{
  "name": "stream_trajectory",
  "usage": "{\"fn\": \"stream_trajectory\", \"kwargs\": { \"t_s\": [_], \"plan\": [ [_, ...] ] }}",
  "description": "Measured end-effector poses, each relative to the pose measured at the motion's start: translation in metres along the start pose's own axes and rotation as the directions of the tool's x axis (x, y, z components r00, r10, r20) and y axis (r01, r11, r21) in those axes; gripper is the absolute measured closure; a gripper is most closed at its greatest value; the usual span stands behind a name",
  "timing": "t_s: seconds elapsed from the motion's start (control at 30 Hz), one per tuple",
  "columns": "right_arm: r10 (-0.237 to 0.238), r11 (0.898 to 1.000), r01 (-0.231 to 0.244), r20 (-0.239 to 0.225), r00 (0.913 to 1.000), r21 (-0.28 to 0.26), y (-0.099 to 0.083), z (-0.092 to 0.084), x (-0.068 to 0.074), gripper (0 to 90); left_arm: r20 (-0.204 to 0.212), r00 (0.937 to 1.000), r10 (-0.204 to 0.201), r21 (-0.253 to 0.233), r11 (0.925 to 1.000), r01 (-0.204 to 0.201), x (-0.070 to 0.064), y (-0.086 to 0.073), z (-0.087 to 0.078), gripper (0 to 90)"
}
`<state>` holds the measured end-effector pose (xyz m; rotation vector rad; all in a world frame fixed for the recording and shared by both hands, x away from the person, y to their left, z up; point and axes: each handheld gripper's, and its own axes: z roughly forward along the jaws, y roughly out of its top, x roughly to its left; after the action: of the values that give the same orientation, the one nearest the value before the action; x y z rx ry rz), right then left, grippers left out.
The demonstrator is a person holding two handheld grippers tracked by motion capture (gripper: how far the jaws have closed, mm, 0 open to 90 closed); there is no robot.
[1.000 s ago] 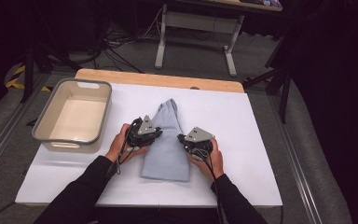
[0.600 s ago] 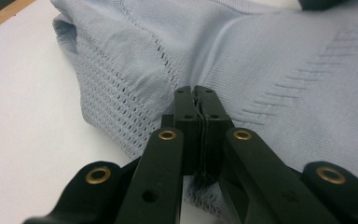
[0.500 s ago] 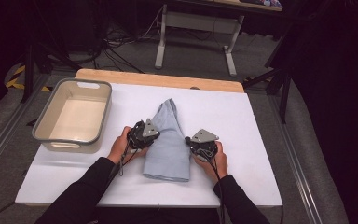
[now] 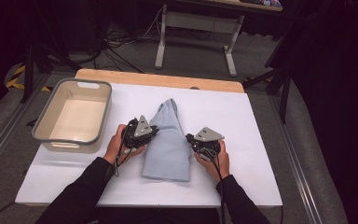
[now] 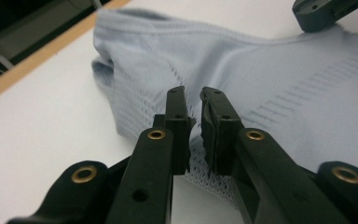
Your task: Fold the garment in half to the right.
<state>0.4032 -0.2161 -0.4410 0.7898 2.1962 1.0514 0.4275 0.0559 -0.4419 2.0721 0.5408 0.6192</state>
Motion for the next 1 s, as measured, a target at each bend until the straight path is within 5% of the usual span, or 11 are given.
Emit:
{"fn": "stream_trajectory", "kwargs": {
  "t_s": [0.53, 1.0],
  "plan": [
    [-0.002, 0.995, 0.004, 0.018, 0.9998, -0.102, 0.010, -0.021, 0.000, 72.8, 0.023, 0.9981, 0.057, -0.084, 0.9950, -0.055, -0.007, 0.002, -0.025, 59.3],
    [-0.030, 0.983, 0.035, 0.032, 0.9990, -0.178, 0.011, -0.039, 0.008, 44.9, 0.057, 0.9951, 0.081, -0.114, 0.9908, -0.074, -0.013, -0.001, -0.043, 43.5]
  ]
}}
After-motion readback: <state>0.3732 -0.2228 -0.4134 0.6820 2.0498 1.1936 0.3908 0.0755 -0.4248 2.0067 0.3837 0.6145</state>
